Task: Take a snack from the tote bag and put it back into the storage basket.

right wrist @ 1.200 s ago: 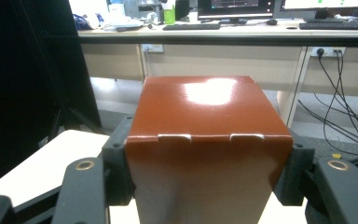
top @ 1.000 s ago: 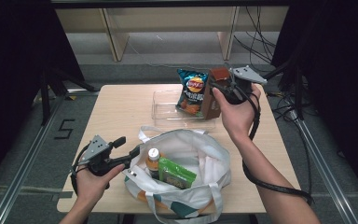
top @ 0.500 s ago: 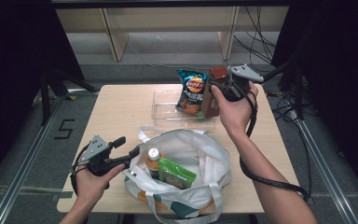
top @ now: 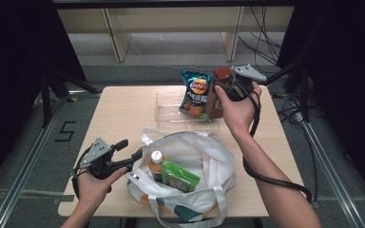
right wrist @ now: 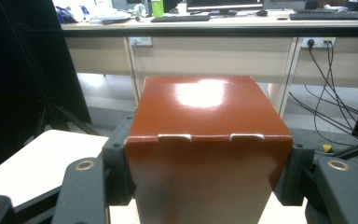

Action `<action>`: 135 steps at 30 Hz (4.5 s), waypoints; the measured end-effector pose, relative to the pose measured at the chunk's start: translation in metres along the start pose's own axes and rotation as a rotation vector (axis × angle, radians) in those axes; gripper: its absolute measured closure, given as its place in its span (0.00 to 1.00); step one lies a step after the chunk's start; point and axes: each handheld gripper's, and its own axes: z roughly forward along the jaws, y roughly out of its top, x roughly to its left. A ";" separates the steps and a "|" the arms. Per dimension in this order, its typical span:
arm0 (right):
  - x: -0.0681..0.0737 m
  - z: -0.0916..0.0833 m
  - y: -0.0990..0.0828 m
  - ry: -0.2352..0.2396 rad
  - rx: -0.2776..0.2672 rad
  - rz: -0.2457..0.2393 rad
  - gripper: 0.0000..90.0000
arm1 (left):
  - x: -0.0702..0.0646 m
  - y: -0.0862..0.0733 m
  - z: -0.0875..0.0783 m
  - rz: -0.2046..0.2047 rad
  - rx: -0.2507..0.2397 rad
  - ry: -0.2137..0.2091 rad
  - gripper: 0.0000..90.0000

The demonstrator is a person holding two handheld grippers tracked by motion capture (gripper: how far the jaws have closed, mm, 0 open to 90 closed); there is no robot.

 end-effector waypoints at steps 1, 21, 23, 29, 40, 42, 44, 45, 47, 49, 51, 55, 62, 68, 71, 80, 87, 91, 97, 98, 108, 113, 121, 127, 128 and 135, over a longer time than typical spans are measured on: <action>-0.001 0.000 0.000 -0.001 0.001 -0.005 0.43 | 0.000 0.000 0.000 0.001 0.000 0.000 0.33; 0.001 0.011 0.002 -0.006 0.002 0.001 0.43 | 0.000 0.000 0.000 0.001 0.000 0.001 0.33; 0.003 0.012 0.002 -0.006 0.007 0.010 0.43 | 0.000 0.000 0.000 0.000 0.000 0.001 0.33; 0.003 0.015 0.002 -0.005 0.006 0.008 0.43 | 0.001 0.000 0.001 -0.004 -0.009 -0.008 0.33; 0.003 0.021 0.000 -0.028 0.006 0.013 0.43 | 0.001 0.000 0.000 0.000 -0.002 0.000 0.33; 0.002 0.022 0.000 -0.028 0.006 0.012 0.43 | 0.001 0.000 0.000 0.000 -0.001 -0.001 0.33; 0.003 0.023 0.000 -0.030 0.010 0.011 0.43 | 0.001 -0.001 0.001 -0.003 -0.007 -0.005 0.33; 0.003 0.024 0.000 -0.028 0.013 0.006 0.43 | 0.001 -0.001 0.001 -0.004 -0.008 -0.009 0.33; 0.003 0.026 -0.001 -0.030 0.012 -0.003 0.43 | 0.001 -0.001 0.000 -0.005 -0.009 -0.008 0.33; 0.003 0.027 -0.002 -0.037 0.013 -0.002 0.43 | 0.001 -0.001 0.000 -0.004 -0.009 -0.007 0.33; 0.003 0.028 -0.003 -0.039 0.021 0.009 0.43 | 0.001 -0.001 0.000 -0.003 -0.005 -0.003 0.33; 0.004 0.030 -0.004 -0.041 0.024 0.018 0.43 | 0.001 -0.002 0.000 -0.003 -0.008 -0.006 0.33; 0.005 0.036 -0.007 -0.057 0.024 0.003 0.43 | 0.000 -0.001 -0.001 0.000 0.001 0.000 0.33; 0.007 0.040 -0.009 -0.064 0.033 0.003 0.43 | 0.001 -0.002 0.000 -0.003 -0.007 -0.008 0.33; 0.007 0.043 -0.011 -0.066 0.032 0.004 0.43 | 0.000 -0.002 -0.001 0.001 -0.003 -0.004 0.33; 0.006 0.048 -0.015 -0.076 0.029 0.008 0.43 | -0.001 -0.002 -0.001 0.003 0.003 -0.004 0.33; 0.007 0.053 -0.018 -0.079 0.040 0.012 0.43 | 0.000 -0.002 -0.001 0.004 0.002 -0.003 0.33; 0.006 0.055 -0.020 -0.085 0.040 0.007 0.43 | 0.000 -0.002 -0.001 0.001 0.002 -0.003 0.33; 0.005 0.057 -0.021 -0.086 0.040 0.014 0.43 | -0.001 -0.002 0.000 0.003 0.003 -0.008 0.33; 0.006 0.057 -0.021 -0.095 0.044 0.021 0.43 | -0.001 -0.002 0.000 0.005 0.005 -0.006 0.33; 0.004 0.061 -0.025 -0.104 0.048 0.014 0.43 | -0.001 -0.002 -0.001 0.004 0.003 -0.005 0.33; 0.005 0.062 -0.027 -0.109 0.051 0.023 0.43 | 0.000 -0.002 -0.001 0.003 0.004 -0.004 0.33; 0.004 0.064 -0.030 -0.109 0.070 0.025 0.43 | -0.001 -0.002 0.000 0.004 0.005 -0.007 0.33; 0.002 0.066 -0.032 -0.113 0.085 0.017 0.43 | -0.001 -0.002 0.000 0.003 0.005 -0.008 0.33; 0.001 0.066 -0.032 -0.111 0.084 0.010 0.43 | -0.001 -0.002 0.000 0.004 0.005 -0.007 0.33; 0.000 0.067 -0.035 -0.107 0.081 0.001 0.43 | -0.002 -0.002 0.001 0.007 0.006 -0.009 0.33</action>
